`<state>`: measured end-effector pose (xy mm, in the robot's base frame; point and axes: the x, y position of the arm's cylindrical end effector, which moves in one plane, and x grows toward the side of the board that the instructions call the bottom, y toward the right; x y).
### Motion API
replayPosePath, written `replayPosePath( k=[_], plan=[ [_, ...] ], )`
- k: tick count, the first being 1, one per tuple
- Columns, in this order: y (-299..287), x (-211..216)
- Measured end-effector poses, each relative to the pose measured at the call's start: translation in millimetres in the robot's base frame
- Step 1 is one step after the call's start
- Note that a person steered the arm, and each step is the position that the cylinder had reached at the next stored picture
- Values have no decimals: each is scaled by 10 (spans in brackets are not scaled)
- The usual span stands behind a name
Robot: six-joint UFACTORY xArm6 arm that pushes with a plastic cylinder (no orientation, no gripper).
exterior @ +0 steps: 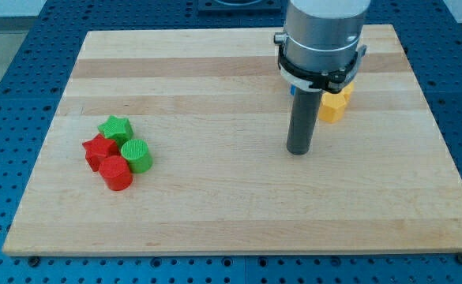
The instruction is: Slide the blue triangle towards the blue cube
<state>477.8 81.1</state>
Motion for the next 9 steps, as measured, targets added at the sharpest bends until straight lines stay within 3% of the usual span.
replayPosePath(
  k=[9],
  plan=[
    [80, -212]
  ],
)
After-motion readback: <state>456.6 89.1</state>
